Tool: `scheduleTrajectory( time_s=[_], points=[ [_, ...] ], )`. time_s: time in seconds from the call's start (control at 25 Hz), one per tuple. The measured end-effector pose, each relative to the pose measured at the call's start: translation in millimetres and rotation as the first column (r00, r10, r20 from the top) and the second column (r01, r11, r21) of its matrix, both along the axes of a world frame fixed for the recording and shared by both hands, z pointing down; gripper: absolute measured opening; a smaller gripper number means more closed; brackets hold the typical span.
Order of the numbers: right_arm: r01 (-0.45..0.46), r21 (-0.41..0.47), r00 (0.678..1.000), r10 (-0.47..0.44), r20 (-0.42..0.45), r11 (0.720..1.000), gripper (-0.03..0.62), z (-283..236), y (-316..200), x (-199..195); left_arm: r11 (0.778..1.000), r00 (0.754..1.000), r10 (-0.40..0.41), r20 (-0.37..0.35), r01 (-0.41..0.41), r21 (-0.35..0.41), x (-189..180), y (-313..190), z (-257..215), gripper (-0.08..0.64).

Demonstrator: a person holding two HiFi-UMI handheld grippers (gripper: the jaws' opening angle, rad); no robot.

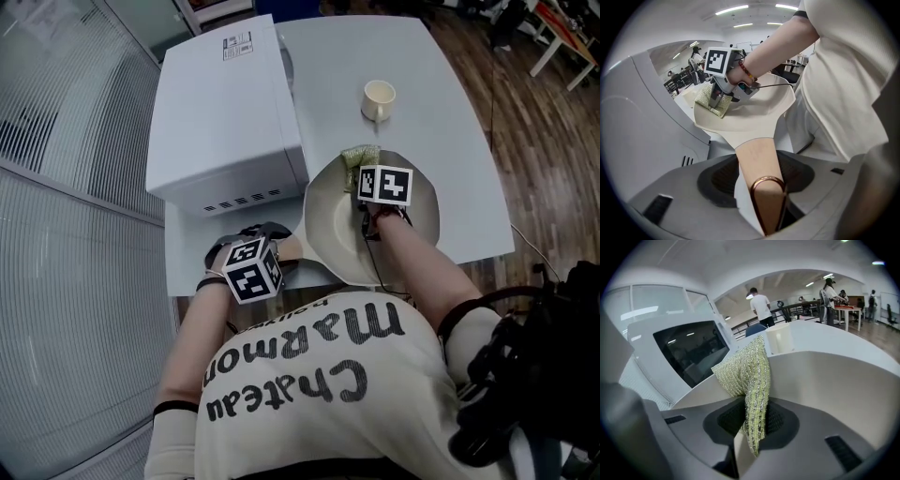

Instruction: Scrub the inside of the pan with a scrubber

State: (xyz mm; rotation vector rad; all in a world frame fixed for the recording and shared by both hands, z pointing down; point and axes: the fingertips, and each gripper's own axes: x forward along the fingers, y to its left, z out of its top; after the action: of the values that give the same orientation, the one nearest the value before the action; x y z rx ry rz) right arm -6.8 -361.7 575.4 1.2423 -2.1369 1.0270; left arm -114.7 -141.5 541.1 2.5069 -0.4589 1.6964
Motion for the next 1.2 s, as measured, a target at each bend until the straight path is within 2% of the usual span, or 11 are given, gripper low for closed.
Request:
scheduleTrajectory(
  time_s=[0.12, 0.24, 0.36, 0.48, 0.6, 0.76, 0.92, 1.08, 1.16, 1.2],
  points=[
    [-0.061, -0.029, 0.998, 0.062, 0.012, 0.998, 0.054, 2, -1, 8, 1.0, 1.0, -0.001, 0.003, 0.001, 0.002, -1, 1, 1, 0.249],
    [-0.162, -0.073, 0.985, 0.166, 0.045, 0.984, 0.054, 4, -3, 20, 1.0, 1.0, -0.005, 0.005, 0.005, 0.006, -1, 0, 0, 0.249],
    [-0.275, -0.113, 0.957, 0.283, 0.066, 0.955, 0.054, 7, -4, 38, 1.0, 1.0, -0.012, 0.001, 0.012, 0.003, 0, 0, 1, 0.249],
    [-0.385, -0.157, 0.912, 0.401, 0.088, 0.909, 0.054, 11, -3, 56, 1.0, 1.0, -0.024, -0.005, 0.024, -0.006, 0, 0, 2, 0.249],
    [-0.491, -0.212, 0.845, 0.521, 0.12, 0.845, 0.054, 13, 1, 73, 0.999, 0.999, -0.035, -0.013, 0.035, -0.015, 0, 0, 2, 0.249],
    [-0.594, -0.292, 0.741, 0.651, 0.165, 0.75, 0.054, 16, 10, 92, 0.998, 0.998, -0.056, -0.024, 0.055, -0.023, 0, 3, 1, 0.241],
    [-0.66, -0.364, 0.639, 0.746, 0.187, 0.657, 0.054, 18, 22, 108, 0.997, 0.997, -0.067, -0.033, 0.066, -0.031, 0, 3, 0, 0.239],
    [-0.701, -0.444, 0.516, 0.827, 0.224, 0.557, 0.054, 22, 38, 122, 0.995, 0.994, -0.094, -0.052, 0.091, -0.046, 1, 5, -1, 0.238],
    [-0.707, -0.473, 0.465, 0.849, 0.249, 0.526, 0.054, 24, 42, 125, 0.994, 0.993, -0.102, -0.058, 0.1, -0.049, 1, 6, -2, 0.238],
    [-0.701, -0.48, 0.459, 0.849, 0.263, 0.528, 0.054, 25, 43, 125, 0.994, 0.993, -0.105, -0.061, 0.102, -0.05, 1, 7, -2, 0.238]
  ],
)
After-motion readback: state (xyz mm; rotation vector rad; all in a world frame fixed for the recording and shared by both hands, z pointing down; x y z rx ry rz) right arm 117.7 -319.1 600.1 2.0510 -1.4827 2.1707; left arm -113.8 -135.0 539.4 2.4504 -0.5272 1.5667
